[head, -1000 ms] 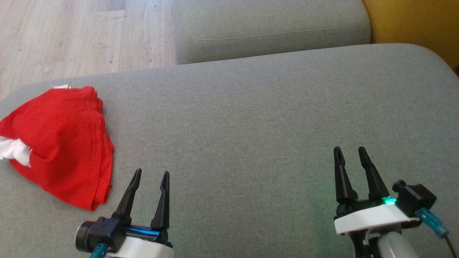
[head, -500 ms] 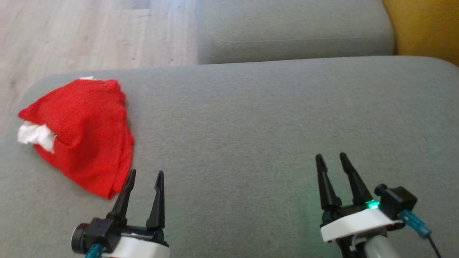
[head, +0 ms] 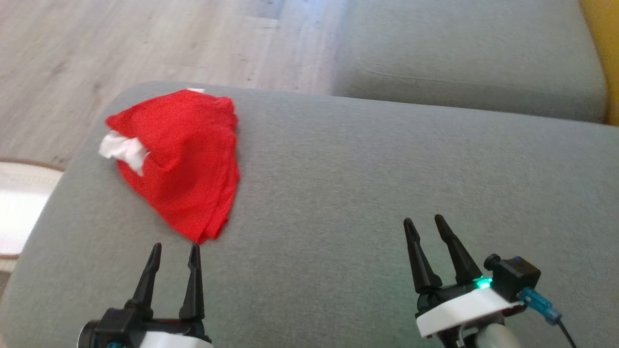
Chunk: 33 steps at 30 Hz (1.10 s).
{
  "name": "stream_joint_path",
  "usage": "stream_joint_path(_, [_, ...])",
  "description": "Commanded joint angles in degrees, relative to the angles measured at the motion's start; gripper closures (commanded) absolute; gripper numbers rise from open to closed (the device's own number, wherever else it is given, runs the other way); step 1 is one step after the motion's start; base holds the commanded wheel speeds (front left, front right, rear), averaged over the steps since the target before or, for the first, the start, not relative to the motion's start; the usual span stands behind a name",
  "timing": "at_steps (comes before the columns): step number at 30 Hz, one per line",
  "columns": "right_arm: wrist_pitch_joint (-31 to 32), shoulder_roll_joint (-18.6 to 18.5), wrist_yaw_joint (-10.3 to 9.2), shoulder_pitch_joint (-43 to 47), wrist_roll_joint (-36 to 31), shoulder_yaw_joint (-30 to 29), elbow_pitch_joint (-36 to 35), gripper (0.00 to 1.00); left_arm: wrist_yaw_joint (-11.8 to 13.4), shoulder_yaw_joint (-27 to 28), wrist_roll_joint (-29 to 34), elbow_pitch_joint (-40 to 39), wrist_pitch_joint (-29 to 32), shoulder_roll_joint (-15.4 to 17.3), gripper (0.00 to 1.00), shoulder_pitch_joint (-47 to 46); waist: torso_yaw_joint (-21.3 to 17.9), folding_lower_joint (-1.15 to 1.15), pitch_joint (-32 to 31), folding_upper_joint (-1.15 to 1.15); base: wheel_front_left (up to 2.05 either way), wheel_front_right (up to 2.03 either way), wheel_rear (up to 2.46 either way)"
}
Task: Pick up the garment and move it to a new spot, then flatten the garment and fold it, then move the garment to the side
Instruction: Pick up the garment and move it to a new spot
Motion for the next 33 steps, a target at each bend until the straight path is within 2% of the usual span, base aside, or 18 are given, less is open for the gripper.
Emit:
stream_joint_path(1, [-0.63, -0.32, -0.04, -0.75, 0.67, 1.65, -1.72, 0.0, -0.16, 2.09, 0.63, -2.03, -0.56, -0.1, 0.0, -1.55, 2.68, 0.0, -0.83, 0.0, 0.0, 0.0, 0.0])
stream_joint_path(7, [-0.63, -0.32, -0.04, -0.26, 1.18, 2.66, -1.74, 0.0, -0.26, 2.65, 1.36, -2.19, -0.56, -0.1, 0.0, -0.82, 6.64, 0.0, -1.68, 0.0, 0.0, 0.0, 0.0])
stream_joint_path(16, [-0.63, -0.32, -0.04, 0.12, 2.22, 4.69, -1.3, 0.0, -0.34, 2.84, 2.44, -2.42, -0.56, -0.04, 0.0, -0.23, 9.77, 0.0, -2.36, 0.0, 0.0, 0.0, 0.0])
stream_joint_path(26, [-0.63, -0.32, -0.04, -0.09, 1.93, 5.73, -1.32, 0.0, -0.39, 3.91, 2.03, -3.04, -0.56, -0.02, 0.0, -0.48, 10.03, 0.0, -0.96, 0.0, 0.0, 0.0, 0.0])
stream_joint_path(30, [-0.63, -0.32, -0.04, -1.22, 0.33, 4.84, -1.54, 0.0, -0.39, 5.29, 0.92, -3.71, -0.56, 0.28, 0.0, -2.63, 9.18, 0.0, 1.93, 0.0, 0.0, 0.0, 0.0])
stream_joint_path(33, [-0.63, -0.32, -0.04, -2.43, -1.08, 2.92, -2.29, 0.0, -0.4, 6.2, 0.71, -3.84, -0.56, 1.94, 0.0, -6.33, 8.33, 0.0, 5.51, 0.0, 0.0, 0.0, 0.0])
